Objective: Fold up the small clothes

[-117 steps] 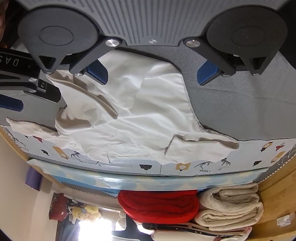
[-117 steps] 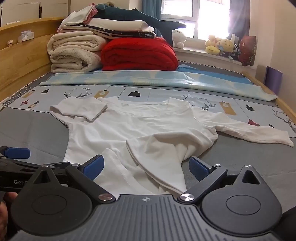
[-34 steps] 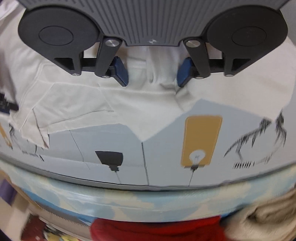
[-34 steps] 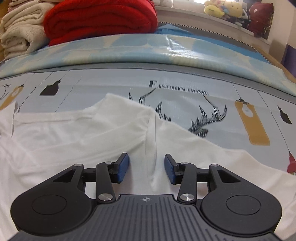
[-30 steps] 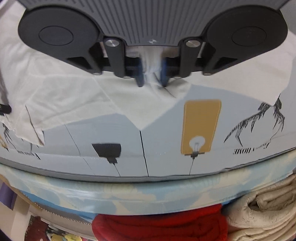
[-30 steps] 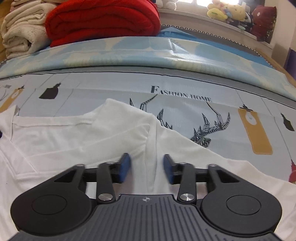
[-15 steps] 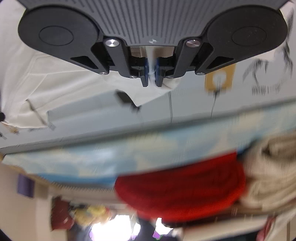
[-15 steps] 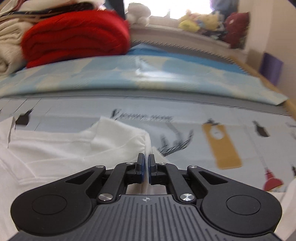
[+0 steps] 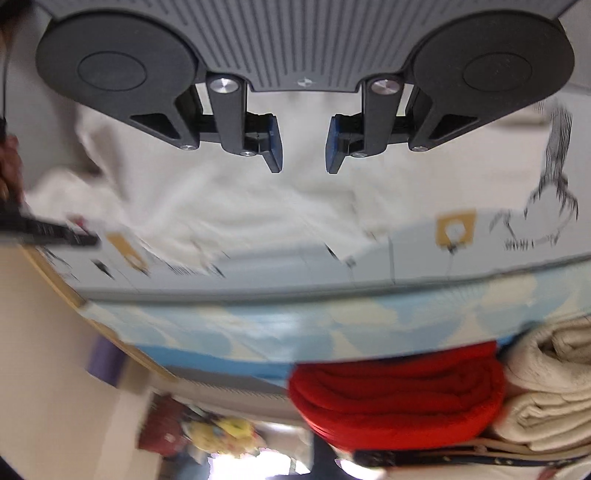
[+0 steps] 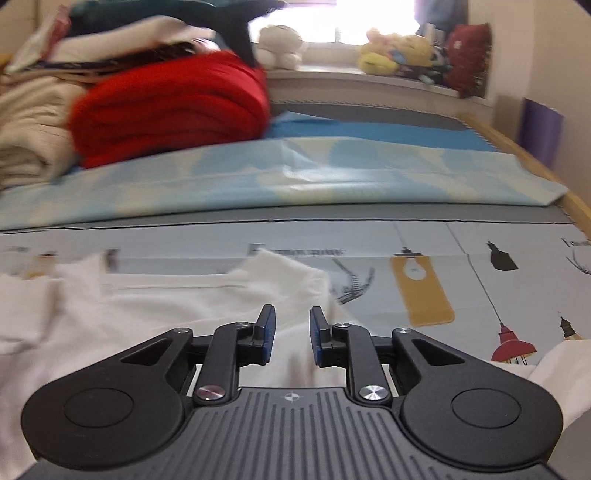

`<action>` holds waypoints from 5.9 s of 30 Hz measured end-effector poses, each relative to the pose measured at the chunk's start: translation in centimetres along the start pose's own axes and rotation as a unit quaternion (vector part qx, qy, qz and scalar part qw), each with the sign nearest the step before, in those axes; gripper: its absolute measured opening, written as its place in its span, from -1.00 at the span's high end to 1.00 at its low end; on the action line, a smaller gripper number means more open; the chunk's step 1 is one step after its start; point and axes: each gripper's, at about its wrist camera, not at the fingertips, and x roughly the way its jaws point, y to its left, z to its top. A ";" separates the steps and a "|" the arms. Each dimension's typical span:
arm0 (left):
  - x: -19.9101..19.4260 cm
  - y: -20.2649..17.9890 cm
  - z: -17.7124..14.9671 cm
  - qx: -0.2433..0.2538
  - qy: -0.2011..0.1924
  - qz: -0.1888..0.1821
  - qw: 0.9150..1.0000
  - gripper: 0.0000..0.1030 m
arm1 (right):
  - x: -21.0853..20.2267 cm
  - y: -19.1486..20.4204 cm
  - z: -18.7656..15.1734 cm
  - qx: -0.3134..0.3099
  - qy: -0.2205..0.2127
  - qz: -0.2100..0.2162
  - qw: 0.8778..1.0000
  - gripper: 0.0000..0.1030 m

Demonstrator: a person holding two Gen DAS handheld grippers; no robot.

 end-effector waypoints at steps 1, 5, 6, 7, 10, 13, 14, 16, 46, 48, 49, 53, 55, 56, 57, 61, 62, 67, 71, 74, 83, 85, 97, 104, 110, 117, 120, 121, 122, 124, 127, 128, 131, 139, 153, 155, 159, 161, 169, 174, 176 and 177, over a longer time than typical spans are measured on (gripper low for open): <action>-1.3 -0.4 -0.9 0.003 0.008 -0.007 1.000 0.46 | -1.7 0.5 -0.1 -0.005 -0.003 0.017 1.000 0.59; -3.6 -0.3 -4.9 -0.072 0.032 -0.039 0.996 0.48 | -7.5 4.0 -2.2 -0.063 -0.008 0.083 0.994 0.59; -3.3 -0.1 -6.0 -0.094 0.047 -0.050 0.993 0.51 | -8.3 4.8 -3.1 -0.074 -0.006 0.094 0.993 0.59; -2.6 0.1 -6.6 -0.103 0.068 -0.046 0.991 0.52 | -8.9 5.6 -4.1 -0.079 -0.001 0.103 0.992 0.59; -1.5 -0.3 -7.6 -0.128 0.102 -0.049 0.985 0.52 | -8.5 8.2 -6.7 -0.120 0.040 0.113 0.985 0.60; -0.3 -0.9 -7.6 -0.131 0.119 -0.060 0.982 0.52 | -7.4 10.5 -7.7 -0.148 0.064 0.112 0.981 0.60; 0.1 -1.2 -7.6 -0.128 0.126 -0.057 0.982 0.52 | -6.7 11.1 -8.0 -0.148 0.078 0.118 0.979 0.60; 1.0 -1.6 -7.2 -0.118 0.135 -0.045 0.983 0.52 | -5.5 12.1 -8.5 -0.155 0.100 0.123 0.975 0.59; 1.2 -1.7 -6.8 -0.058 0.139 -0.023 0.988 0.52 | -13.6 -4.4 -12.7 -0.058 0.176 0.101 0.978 0.90; 0.9 -1.8 -7.3 -0.049 0.144 -0.026 0.988 0.52 | -15.2 -6.6 -14.8 -0.052 0.200 0.093 0.974 0.90; 0.8 -1.8 -7.5 -0.044 0.146 -0.028 0.988 0.52 | -15.7 -7.4 -15.9 -0.050 0.214 0.092 0.971 0.90; 1.0 -2.1 -8.1 -0.043 0.161 -0.040 0.985 0.52 | -16.7 -9.0 -20.0 -0.052 0.276 0.099 0.955 0.90; 1.5 -2.2 -8.3 -0.051 0.170 -0.044 0.983 0.52 | -17.1 -9.3 -21.2 -0.051 0.297 0.111 0.947 0.91; 1.9 -2.3 -8.4 -0.055 0.175 -0.046 0.982 0.49 | -17.3 -9.4 -21.6 -0.054 0.301 0.116 0.945 0.91; 2.3 -2.4 -8.3 -0.059 0.179 -0.047 0.981 0.47 | -17.4 -9.3 -21.7 -0.056 0.300 0.118 0.945 0.91; 3.8 -3.1 -8.3 -0.066 0.193 -0.047 0.978 0.44 | -17.7 -10.0 -20.5 -0.021 0.271 0.140 0.952 0.82; 4.1 -3.2 -8.3 -0.070 0.195 -0.047 0.977 0.36 | -17.6 -10.0 -20.2 -0.012 0.263 0.140 0.954 0.74; 6.0 -3.8 -8.2 -0.093 0.208 -0.053 0.972 0.02 | -16.2 -9.9 -19.2 0.002 0.258 0.139 0.956 0.45; 7.1 -4.6 -8.7 -0.071 0.221 -0.044 0.972 -0.01 | -15.0 -9.5 -19.4 0.003 0.269 0.137 0.953 0.39; 7.2 -4.8 -9.1 -0.049 0.227 -0.050 0.971 0.35 | -14.3 -9.4 -19.7 -0.004 0.277 0.126 0.952 0.36; -0.2 -2.2 -10.3 0.008 0.193 -0.090 0.977 0.92 | -13.9 -7.8 -20.4 -0.035 0.285 0.127 0.950 0.81; -3.2 -0.8 -10.6 0.019 0.175 -0.109 0.978 0.93 | -14.4 -7.7 -20.4 -0.036 0.280 0.135 0.950 0.87; -11.0 3.0 -19.8 0.149 0.212 -0.168 0.951 0.78 | -17.0 -8.9 -22.5 0.000 0.313 0.166 0.935 0.86; -9.4 4.3 -16.6 0.052 0.182 -0.167 0.967 0.46 | -16.2 -7.5 -21.9 -0.017 0.320 0.145 0.936 0.80; -6.0 2.5 -17.9 0.079 0.238 -0.132 0.959 0.29 | -15.3 -6.7 -22.3 -0.041 0.334 0.133 0.932 0.80; -6.2 -0.4 -20.7 0.170 0.253 -0.157 0.939 0.29 | -15.1 -6.4 -22.8 -0.058 0.336 0.135 0.930 0.80; -6.0 -1.7 -22.0 0.205 0.253 -0.153 0.933 0.29 | -15.0 -6.4 -22.9 -0.060 0.336 0.135 0.930 0.80; -5.8 -2.1 -22.4 0.215 0.252 -0.148 0.932 0.29 | -15.0 -6.3 -22.9 -0.061 0.336 0.135 0.930 0.80; -5.6 -2.4 -22.8 0.228 0.250 -0.138 0.931 0.29 | -15.0 -6.3 -22.9 -0.061 0.336 0.134 0.930 0.80; -4.9 -3.0 -23.8 0.260 0.252 -0.111 0.925 0.30 | -15.0 -6.0 -22.9 -0.064 0.337 0.132 0.930 0.80; -5.2 -4.0 -25.0 0.307 0.244 -0.108 0.914 0.35 | -15.0 -5.8 -22.9 -0.068 0.337 0.130 0.930 0.80; -5.3 -4.1 -25.0 0.307 0.243 -0.109 0.914 0.51 | -15.0 -5.8 -22.9 -0.069 0.337 0.130 0.930 0.80; -5.6 -3.8 -25.0 0.305 0.237 -0.110 0.916 0.92 | -14.8 -5.7 -22.9 -0.068 0.338 0.130 0.930 0.80; -8.2 -2.1 -25.5 0.323 0.259 -0.111 0.903 0.95 | -14.9 -5.7 -23.1 -0.069 0.337 0.128 0.930 0.81; -6.4 -0.6 -22.8 0.206 0.253 -0.107 0.939 0.27 | -15.0 -5.8 -22.9 -0.063 0.337 0.130 0.930 0.86; -5.7 -0.8 -24.0 0.223 0.273 -0.097 0.931 0.28 | -15.1 -5.9 -22.8 -0.064 0.336 0.131 0.931 0.87; -5.7 -0.3 -24.6 0.238 0.282 -0.102 0.924 0.84 | -15.4 -6.1 -22.8 -0.068 0.330 0.133 0.932 0.89; -6.3 -0.5 -24.9 0.261 0.282 -0.106 0.917 0.86 | -15.5 -6.1 -22.9 -0.072 0.330 0.134 0.932 0.90; -7.8 0.3 -23.2 0.241 0.257 -0.104 0.930 0.81 | -15.5 -6.2 -22.5 -0.063 0.330 0.137 0.932 0.86; -8.2 1.2 -20.9 0.192 0.218 -0.116 0.950 0.78 | -16.0 -6.7 -21.5 -0.032 0.298 0.157 0.941 0.74; -6.9 0.1 -21.8 0.214 0.242 -0.105 0.940 0.78 | -15.4 -6.3 -22.0 -0.051 0.316 0.151 0.935 0.73; -6.2 -0.4 -22.7 0.233 0.262 -0.094 0.932 0.78 | -15.0 -5.9 -22.4 -0.065 0.331 0.145 0.930 0.73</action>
